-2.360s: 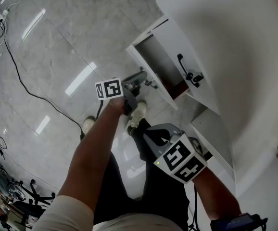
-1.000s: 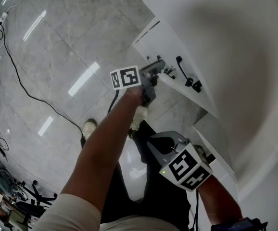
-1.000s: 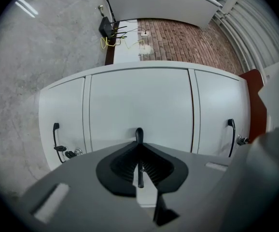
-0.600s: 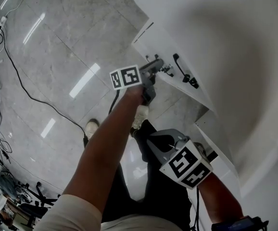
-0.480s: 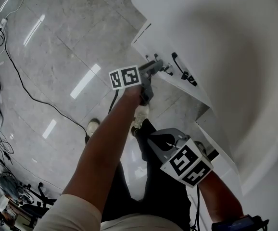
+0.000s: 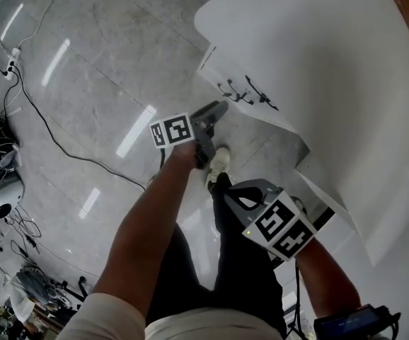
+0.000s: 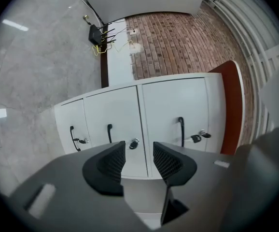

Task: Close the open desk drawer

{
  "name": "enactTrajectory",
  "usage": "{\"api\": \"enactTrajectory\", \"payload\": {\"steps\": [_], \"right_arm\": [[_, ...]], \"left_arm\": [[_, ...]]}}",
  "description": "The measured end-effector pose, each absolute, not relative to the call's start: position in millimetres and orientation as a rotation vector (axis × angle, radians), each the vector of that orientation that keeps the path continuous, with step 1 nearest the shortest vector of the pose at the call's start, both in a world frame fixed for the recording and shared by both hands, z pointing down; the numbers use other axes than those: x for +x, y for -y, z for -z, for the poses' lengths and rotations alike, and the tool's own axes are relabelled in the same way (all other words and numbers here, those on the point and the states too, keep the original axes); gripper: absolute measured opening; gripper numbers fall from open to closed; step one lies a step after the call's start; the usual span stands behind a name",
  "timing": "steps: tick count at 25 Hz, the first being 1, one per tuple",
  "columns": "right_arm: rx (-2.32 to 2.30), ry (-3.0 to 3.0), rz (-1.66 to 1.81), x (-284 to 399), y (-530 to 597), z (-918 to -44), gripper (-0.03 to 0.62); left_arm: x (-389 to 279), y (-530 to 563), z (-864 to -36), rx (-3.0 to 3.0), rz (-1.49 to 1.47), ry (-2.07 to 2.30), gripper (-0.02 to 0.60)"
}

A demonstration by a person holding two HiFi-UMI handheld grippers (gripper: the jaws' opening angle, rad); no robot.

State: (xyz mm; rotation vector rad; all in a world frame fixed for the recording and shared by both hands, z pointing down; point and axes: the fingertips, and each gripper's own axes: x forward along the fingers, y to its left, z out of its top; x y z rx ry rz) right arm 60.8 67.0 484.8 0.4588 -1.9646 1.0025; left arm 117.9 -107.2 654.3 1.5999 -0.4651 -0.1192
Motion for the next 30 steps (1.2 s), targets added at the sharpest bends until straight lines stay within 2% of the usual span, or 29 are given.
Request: {"api": "enactTrajectory", "payload": {"steps": [4, 9, 17, 25, 30], "right_arm": [[0.493, 1.963, -0.989, 42, -75, -450, 0.003], [0.500, 1.993, -0.981, 47, -81, -451, 0.003], [0.660, 2.013, -0.959, -16, -95, -327, 0.003], [0.787, 2.055, -0.880, -47, -108, -249, 0.003], [0.825, 2.070, -0.789, -46, -113, -222, 0.003]], "left_arm": [[89, 83, -594, 1.624, 0.110, 0.415, 0.181], [65, 54, -553, 1.729, 0.021, 0.384, 0.147], [-42, 18, -359, 1.946, -0.077, 0.315, 0.004], [-70, -23, -209, 2.100, -0.048, 0.172, 0.003], [-65, -59, -166, 2.181, -0.108, 0.098, 0.003]]}}
